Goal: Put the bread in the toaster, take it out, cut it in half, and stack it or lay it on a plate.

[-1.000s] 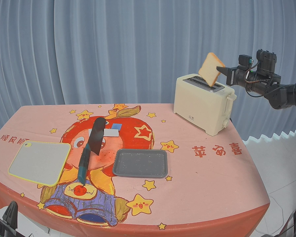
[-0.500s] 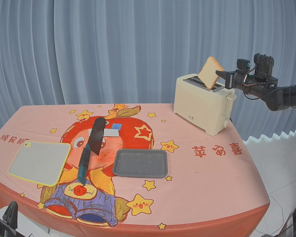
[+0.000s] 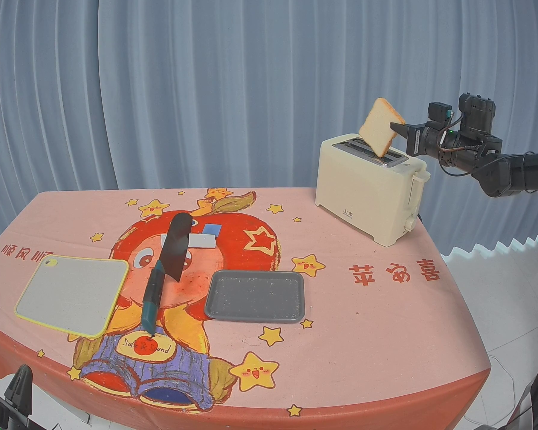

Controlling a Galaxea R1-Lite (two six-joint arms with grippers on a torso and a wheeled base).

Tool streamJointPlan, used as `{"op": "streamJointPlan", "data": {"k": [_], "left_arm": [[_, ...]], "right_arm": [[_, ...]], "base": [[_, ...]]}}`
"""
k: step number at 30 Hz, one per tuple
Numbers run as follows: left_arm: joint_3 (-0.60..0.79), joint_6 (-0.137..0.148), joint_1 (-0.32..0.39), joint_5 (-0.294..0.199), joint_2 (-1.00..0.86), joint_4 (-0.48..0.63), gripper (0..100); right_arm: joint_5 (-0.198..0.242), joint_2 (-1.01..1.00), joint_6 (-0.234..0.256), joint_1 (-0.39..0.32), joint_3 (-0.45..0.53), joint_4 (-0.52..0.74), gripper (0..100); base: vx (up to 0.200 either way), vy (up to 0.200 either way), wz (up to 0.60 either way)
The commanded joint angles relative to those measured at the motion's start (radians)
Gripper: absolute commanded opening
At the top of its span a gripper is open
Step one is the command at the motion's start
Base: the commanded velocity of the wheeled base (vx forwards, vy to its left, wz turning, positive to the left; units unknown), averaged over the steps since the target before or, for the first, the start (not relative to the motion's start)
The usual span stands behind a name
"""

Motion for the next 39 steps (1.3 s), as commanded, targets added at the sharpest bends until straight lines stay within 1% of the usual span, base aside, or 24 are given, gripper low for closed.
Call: {"op": "streamJointPlan", "data": {"k": [1,3,8,10,19,25,36,39], "left_arm": [[0.018,0.000,0.000,0.000,0.001,0.000,0],[0.018,0.000,0.000,0.000,0.001,0.000,0],[0.018,0.000,0.000,0.000,0.001,0.000,0],[0.018,0.000,0.000,0.000,0.001,0.000,0],[0.018,0.000,0.000,0.000,0.001,0.000,0],[0.018,0.000,0.000,0.000,0.001,0.000,0],[0.018,0.000,0.000,0.000,0.001,0.000,0],[0.018,0.000,0.000,0.000,0.001,0.000,0]], "right_arm": [[0.000,0.008,-0.002,-0.003,-0.001,-0.001,0],[0.000,0.009,-0.003,-0.003,0.003,-0.001,0],[0.000,0.023,-0.040,-0.016,0.008,-0.001,0],[0.000,0.023,-0.045,-0.017,0.017,-0.001,0],[0.000,0.025,-0.046,-0.008,0.036,-0.003,0],[0.000,0.023,-0.057,-0.002,0.060,-0.003,0],[-0.003,0.031,-0.059,0.001,0.062,-0.006,0],[-0.003,0.031,-0.071,0.000,0.062,-0.006,0]], "base": [[0.000,0.000,0.00],[0.000,0.000,0.00],[0.000,0.000,0.00],[0.000,0.000,0.00],[0.000,0.000,0.00],[0.000,0.000,0.00],[0.000,0.000,0.00],[0.000,0.000,0.00]]}}
